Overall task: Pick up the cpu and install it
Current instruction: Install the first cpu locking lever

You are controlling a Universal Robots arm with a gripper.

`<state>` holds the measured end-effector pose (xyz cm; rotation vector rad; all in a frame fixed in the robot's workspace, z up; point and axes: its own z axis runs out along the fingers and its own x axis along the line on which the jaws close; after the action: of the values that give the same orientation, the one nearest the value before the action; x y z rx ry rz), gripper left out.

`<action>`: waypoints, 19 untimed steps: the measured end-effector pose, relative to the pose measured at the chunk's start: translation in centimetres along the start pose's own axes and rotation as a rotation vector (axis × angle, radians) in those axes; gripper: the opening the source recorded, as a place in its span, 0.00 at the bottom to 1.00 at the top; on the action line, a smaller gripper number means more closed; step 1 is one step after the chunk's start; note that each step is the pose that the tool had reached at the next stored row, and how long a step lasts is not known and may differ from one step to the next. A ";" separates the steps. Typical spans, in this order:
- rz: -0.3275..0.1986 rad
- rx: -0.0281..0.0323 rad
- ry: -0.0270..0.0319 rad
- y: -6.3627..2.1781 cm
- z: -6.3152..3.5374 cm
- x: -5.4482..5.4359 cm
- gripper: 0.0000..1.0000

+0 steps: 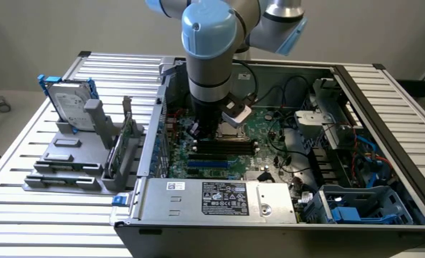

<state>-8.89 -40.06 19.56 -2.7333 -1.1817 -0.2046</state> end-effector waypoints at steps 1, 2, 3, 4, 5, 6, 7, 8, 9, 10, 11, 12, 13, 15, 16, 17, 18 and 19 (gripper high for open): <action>0.000 0.0001 -0.0001 -0.01 0.03 0.0 0.11; -0.001 0.0001 -0.0003 -0.02 0.04 0.0 0.11; -0.001 0.0002 -0.0002 -0.02 0.06 0.0 0.11; -0.001 0.0002 -0.0002 -0.03 0.06 0.0 0.11; -0.002 0.0003 0.0000 -0.04 0.07 0.0 0.11; -0.002 0.0004 -0.0001 -0.04 0.07 0.0 0.11; -0.002 0.0007 -0.0004 -0.05 0.07 0.0 0.11; -0.002 0.0012 -0.0009 -0.07 0.04 0.0 0.11; -0.002 0.0018 -0.0014 -0.08 -0.02 0.1 0.11; -0.002 0.0025 -0.0020 -0.10 -0.10 0.1 0.11; -0.002 0.0036 -0.0021 -0.12 -0.20 0.1 0.11; -0.002 0.0043 -0.0032 -0.15 -0.35 0.2 0.11; -0.002 0.0051 -0.0044 -0.17 -0.55 0.2 0.11; -0.002 0.0072 -0.0063 -0.26 -1.00 0.3 0.11; -0.003 0.0085 -0.0074 -0.34 -1.19 0.4 0.11; -0.005 0.0104 -0.0089 -0.44 -1.31 0.6 0.11; -0.009 0.0125 -0.0108 -0.54 -1.38 0.7 0.11; -0.014 0.0147 -0.0124 -0.64 -1.42 0.8 0.11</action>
<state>-8.92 -39.35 21.15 -2.7185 -1.2005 -0.1802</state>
